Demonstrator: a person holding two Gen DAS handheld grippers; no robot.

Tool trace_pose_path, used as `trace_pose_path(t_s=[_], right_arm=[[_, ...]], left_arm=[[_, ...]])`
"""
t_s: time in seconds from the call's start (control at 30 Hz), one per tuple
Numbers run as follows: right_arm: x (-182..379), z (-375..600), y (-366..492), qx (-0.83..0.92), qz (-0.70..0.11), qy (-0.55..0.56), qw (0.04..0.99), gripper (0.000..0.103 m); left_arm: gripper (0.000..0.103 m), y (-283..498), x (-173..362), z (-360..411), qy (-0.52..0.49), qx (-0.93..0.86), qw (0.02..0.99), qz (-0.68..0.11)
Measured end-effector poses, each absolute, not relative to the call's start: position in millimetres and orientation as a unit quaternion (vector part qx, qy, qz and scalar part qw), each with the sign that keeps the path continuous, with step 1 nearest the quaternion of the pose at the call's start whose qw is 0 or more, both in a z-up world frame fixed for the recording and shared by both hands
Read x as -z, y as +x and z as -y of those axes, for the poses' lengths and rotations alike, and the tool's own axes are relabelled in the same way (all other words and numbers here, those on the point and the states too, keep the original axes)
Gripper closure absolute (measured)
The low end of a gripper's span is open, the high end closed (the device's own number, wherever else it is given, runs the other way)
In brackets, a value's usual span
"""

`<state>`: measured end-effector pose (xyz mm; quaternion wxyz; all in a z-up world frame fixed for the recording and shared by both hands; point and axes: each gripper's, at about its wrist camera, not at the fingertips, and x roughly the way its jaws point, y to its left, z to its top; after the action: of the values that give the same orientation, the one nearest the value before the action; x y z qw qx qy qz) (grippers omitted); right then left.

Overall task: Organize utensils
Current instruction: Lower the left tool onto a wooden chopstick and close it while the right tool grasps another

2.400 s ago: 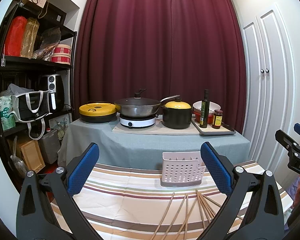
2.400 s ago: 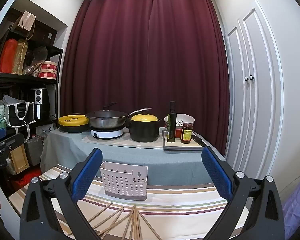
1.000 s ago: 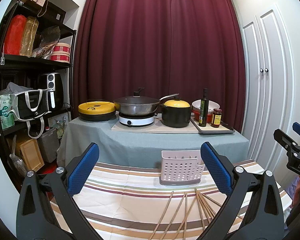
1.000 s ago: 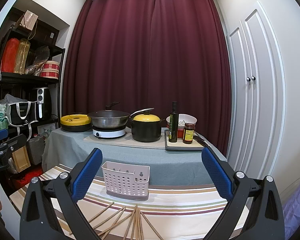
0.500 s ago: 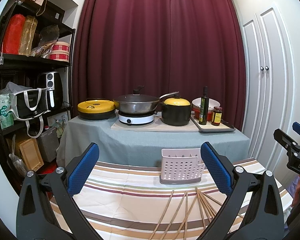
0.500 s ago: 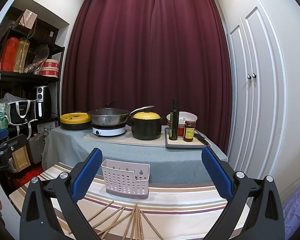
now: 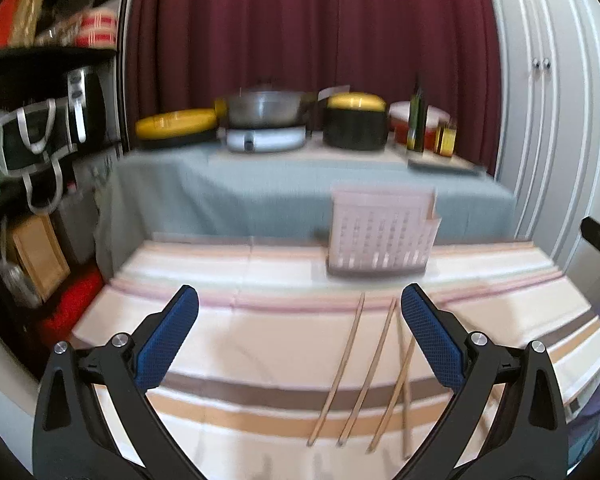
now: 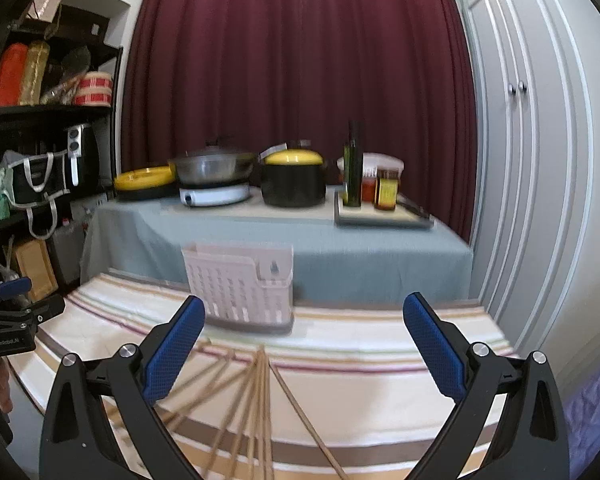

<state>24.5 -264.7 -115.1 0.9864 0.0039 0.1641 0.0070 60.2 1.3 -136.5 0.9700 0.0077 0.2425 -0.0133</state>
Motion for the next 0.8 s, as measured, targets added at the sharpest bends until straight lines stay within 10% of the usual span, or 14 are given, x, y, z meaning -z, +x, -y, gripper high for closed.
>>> trace_pose_path(t_s=[0.17,0.8], right_arm=[[166,277,38,-0.009,-0.223,0.011,0.975,0.006],[229,302,46,-0.013,-0.275,0.026,0.961,0.007]], left_arm=[[0.006,70,195,-11,0.004,0.022,0.958,-0.287],[0.074,69,281,-2,0.051,0.097,0.928,-0.355]])
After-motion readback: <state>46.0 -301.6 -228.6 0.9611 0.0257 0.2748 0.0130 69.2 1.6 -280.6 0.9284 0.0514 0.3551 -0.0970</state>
